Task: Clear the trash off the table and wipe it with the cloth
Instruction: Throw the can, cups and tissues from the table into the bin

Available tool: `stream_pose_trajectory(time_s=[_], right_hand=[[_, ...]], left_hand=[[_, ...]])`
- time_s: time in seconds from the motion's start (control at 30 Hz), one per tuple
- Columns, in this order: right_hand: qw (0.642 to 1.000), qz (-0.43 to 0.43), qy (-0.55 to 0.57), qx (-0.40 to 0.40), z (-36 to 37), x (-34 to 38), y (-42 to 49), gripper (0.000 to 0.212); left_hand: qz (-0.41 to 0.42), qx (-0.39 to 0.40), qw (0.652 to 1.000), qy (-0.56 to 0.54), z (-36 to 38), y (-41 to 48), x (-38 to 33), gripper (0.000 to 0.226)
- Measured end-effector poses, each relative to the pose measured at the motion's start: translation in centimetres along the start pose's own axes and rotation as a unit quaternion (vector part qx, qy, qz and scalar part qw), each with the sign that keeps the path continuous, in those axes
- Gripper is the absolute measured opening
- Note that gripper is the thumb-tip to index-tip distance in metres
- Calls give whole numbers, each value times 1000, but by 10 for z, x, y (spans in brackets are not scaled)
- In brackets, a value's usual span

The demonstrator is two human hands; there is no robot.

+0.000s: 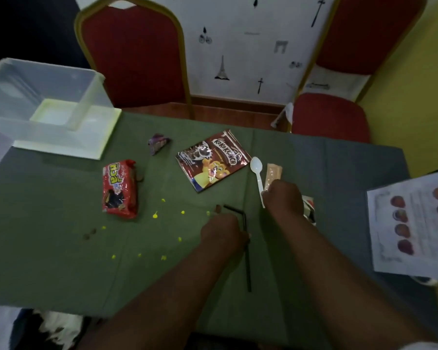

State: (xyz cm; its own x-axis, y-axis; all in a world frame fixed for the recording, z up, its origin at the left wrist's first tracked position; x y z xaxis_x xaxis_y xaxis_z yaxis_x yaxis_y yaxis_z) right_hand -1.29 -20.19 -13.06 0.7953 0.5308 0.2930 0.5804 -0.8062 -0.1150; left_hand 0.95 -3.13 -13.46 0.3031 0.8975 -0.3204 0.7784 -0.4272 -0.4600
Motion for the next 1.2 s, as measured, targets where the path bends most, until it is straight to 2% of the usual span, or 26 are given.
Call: stream_pose_trajectory(time_s=[0.17, 0.33, 0.53, 0.7, 0.93, 1.1, 1.2], right_hand=[[998, -33, -56, 3, 11, 0, -1, 30], [997, -30, -71, 5, 17, -2, -3, 27], [998, -6, -56, -5, 12, 2, -7, 25], [998, -40, -10, -42, 0, 18, -20, 24], [985, -142, 66, -75, -17, 103, -57, 18], [958, -253, 119, -62, -11, 204, -116, 19], [934, -327, 142, -31, 5, 271, -171, 19]], left_hand=[[36, 15, 998, 52, 23, -6, -21, 44], [32, 12, 999, 41, 27, -7, -22, 28], [15, -24, 1000, -1, 12, -8, -10, 30], [-26, -95, 995, -31, -24, -9, 19, 35], [-77, -217, 968, -104, -103, -26, 112, 33], [-159, -311, 921, -172, -154, -64, 216, 30], [-229, -372, 874, -211, -172, -102, 302, 28]])
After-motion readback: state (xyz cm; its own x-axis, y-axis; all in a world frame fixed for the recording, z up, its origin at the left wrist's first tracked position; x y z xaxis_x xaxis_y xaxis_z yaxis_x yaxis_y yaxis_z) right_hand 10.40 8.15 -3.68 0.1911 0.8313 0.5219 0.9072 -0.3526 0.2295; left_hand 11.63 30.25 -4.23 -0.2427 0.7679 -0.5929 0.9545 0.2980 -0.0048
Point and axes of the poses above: each hand's wrist, its own y-axis towards the middle knuckle, its own z-axis out of the palm, x = y × z, the point moved 4 cm from there along y, towards the middle knuckle, and after that the axes turned 10 degrees about -x, right-handed, at the moved point
